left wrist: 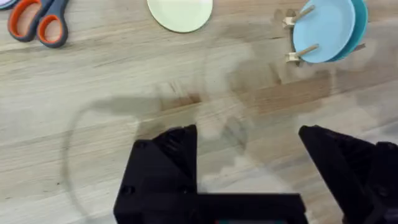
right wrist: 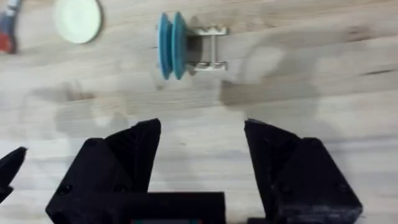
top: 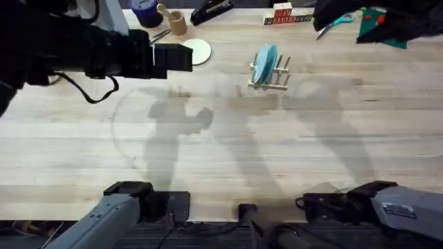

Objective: Pick up the plates from the table one by one and place each into a slot on the dish rack.

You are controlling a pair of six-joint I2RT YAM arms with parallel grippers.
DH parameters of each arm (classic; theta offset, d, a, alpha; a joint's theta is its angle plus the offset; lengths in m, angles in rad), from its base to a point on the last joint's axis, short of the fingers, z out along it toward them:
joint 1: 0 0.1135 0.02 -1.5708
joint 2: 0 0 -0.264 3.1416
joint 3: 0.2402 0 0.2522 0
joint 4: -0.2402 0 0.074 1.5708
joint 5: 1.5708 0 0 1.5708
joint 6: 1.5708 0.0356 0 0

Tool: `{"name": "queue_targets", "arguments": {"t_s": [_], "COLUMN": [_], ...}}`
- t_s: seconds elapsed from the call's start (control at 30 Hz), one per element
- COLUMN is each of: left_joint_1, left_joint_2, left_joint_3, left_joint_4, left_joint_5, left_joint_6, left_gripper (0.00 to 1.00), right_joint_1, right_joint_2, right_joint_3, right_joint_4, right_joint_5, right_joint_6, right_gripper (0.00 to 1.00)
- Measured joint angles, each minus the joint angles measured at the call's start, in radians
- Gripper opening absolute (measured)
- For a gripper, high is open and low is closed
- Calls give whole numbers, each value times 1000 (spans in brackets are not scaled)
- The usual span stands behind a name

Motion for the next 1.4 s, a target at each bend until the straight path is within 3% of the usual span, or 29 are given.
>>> {"name": "queue_targets", "arguments": {"t_s": [0.13,0.27,0.33,0.47,0.5,0.53,0.73,0.93,1.03,1.27,1.4], "left_joint_1": [0,0,0,0,0,0,0,26,75,241,290], "left_joint_2": [0,0,3,44,61,80,214,335,393,591,697], "left_joint_3": [0,0,0,27,42,62,235,370,383,383,383], "left_joint_4": [5,54,91,126,127,127,109,121,151,213,260], "left_joint_5": [0,3,4,6,7,7,34,157,259,534,639], "left_joint_6": [-10,-31,-51,-76,-77,-83,-90,-90,-92,-97,-98], "left_gripper": [993,989,818,198,86,53,42,42,42,42,42], "right_joint_1": [-75,-133,-140,-142,-142,-142,-143,-143,-143,-143,-143], "right_joint_2": [-77,-90,-90,-90,-90,-90,-90,-90,-90,-90,-90], "right_joint_3": [-148,-200,-204,-204,-204,-204,-204,-204,-204,-204,-204], "right_joint_4": [100,110,120,131,131,131,133,146,157,159,165], "right_joint_5": [-123,-212,-235,-262,-265,-267,-279,-279,-279,-279,-279], "right_joint_6": [-35,-69,-85,-109,-114,-119,-142,-146,-148,-149,-149], "right_gripper": [826,833,836,839,841,844,882,929,956,994,995]}}
